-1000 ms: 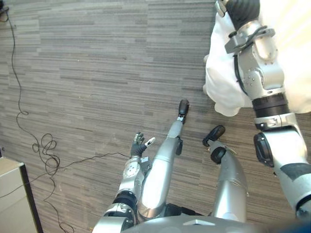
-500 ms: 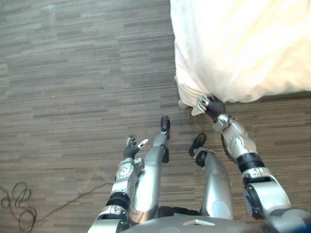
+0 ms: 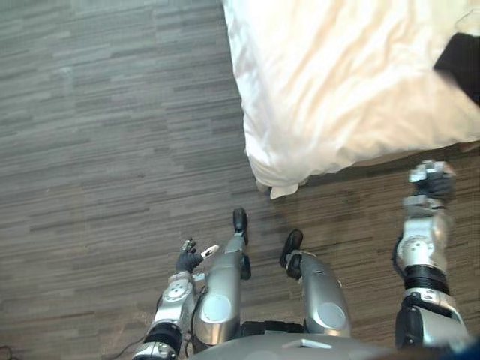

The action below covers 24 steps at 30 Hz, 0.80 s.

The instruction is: Tidy the bed and pick cloth on bed and put in laundry

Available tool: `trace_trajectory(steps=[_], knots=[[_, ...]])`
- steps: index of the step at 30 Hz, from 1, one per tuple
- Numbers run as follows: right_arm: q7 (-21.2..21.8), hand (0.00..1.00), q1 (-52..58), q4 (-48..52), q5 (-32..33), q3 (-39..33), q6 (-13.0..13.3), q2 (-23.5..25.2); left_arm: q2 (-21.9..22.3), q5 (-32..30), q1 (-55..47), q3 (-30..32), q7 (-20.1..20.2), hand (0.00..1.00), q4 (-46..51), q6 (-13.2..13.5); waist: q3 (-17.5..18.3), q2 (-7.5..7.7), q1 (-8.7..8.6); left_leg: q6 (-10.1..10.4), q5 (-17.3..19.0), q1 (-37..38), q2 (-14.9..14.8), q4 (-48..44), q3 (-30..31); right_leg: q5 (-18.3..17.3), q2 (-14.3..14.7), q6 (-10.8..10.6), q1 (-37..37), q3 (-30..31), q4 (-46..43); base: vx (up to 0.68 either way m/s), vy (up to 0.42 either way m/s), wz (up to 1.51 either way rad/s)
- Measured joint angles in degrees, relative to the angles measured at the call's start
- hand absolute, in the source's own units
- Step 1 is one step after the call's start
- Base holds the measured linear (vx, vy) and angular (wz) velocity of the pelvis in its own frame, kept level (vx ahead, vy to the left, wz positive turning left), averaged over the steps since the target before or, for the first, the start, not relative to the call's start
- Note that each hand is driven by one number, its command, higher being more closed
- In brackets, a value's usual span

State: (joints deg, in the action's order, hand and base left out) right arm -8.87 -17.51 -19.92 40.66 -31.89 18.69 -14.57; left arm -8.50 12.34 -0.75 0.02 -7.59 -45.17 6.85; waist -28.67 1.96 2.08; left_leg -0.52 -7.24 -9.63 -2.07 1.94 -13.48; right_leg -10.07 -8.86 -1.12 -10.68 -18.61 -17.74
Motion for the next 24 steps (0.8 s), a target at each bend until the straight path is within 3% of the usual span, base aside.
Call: trace_trajectory(steps=[3, 5, 8, 11, 13, 17, 20, 24], knots=[[-5.8, 1.00, 0.6, 7.7, -4.0, -3.0, 1.7, -0.1, -0.4, 0.6, -2.2, -0.9, 0.0, 0.00, 2.1, -0.7, 0.2, 0.24, -1.41, -0.1, 0.8, 1.9, 0.2, 0.0, -0.4, -0.2, 0.0, -0.3, 1.8, 0.6, 0.6, 0.07, 0.012, -0.15], [-5.6, 1.00, 0.4, 10.8, -5.0, -3.3, 1.8, -0.3, -1.2, 0.6, -2.7, -2.1, 0.0, 0.00, 3.0, -1.5, 0.2, 0.25, -1.51, -0.1, 1.0, 2.5, 0.2, 0.0, -0.6, -0.2, 0.0, -0.4, 2.3, 0.8, 0.7, 0.05, 0.012, -0.10], [-1.0, 1.00, -3.1, 12.6, -5.4, 1.7, 1.0, -4.0, -1.3, 0.6, -3.0, -2.3, 0.1, 0.00, 3.3, -2.4, 0.5, -0.32, -1.46, -0.2, 1.2, 2.4, 0.3, -0.1, -0.6, -0.3, -0.1, -0.4, 2.1, 0.8, 0.6, 0.02, 0.008, -0.04], [7.0, 1.00, -13.4, 11.7, -4.3, 9.5, -2.0, -9.7, -1.3, 0.9, -2.8, -4.3, 0.3, 0.00, 3.3, -2.7, 1.4, -2.23, -1.00, -0.3, 1.3, -0.3, 0.3, -0.9, -0.1, -0.1, -0.2, -0.5, -0.2, 0.6, 0.6, 0.00, 0.034, 0.09], [13.7, 1.00, -24.1, 7.1, 2.0, 14.9, -6.9, -12.6, -0.7, 3.2, -1.8, -5.9, 1.2, 0.00, 2.8, -2.4, 1.9, -4.73, 1.06, -0.7, 1.0, -3.8, 0.0, -2.2, 0.2, 0.7, -0.1, -0.3, -3.0, 0.5, 0.5, 0.01, 0.024, 0.09], [18.8, 1.00, -33.6, -0.4, 7.2, 18.7, -11.8, -13.2, 1.7, 5.4, 0.6, -7.5, 2.7, 0.00, 1.1, -0.5, 1.8, -8.59, 4.65, -1.2, 0.4, -8.1, 0.0, -3.1, 1.7, 1.5, 0.1, -0.3, -5.7, -0.9, 1.0, 0.04, 0.008, 0.20], [21.1, 1.00, -36.5, -2.1, 9.8, 20.4, -13.8, -13.1, 2.1, 7.0, 2.5, -9.0, 2.9, 0.00, 0.6, 0.3, 1.9, -9.46, 6.96, -1.5, -0.4, -11.9, 0.1, -3.2, 3.1, 2.0, 0.0, -0.2, -8.8, -1.9, 1.0, 0.06, -0.001, 0.27], [18.9, 1.00, -40.0, -4.5, 14.6, 20.2, -13.6, -12.9, 4.1, 7.5, 5.3, -9.2, 3.6, 0.00, -1.1, 0.6, 1.3, -11.00, 8.47, -1.7, -0.5, -15.8, 0.5, -4.8, 4.8, 2.2, -0.5, -0.3, -11.5, -3.0, 0.5, 0.02, 0.012, 0.21]])
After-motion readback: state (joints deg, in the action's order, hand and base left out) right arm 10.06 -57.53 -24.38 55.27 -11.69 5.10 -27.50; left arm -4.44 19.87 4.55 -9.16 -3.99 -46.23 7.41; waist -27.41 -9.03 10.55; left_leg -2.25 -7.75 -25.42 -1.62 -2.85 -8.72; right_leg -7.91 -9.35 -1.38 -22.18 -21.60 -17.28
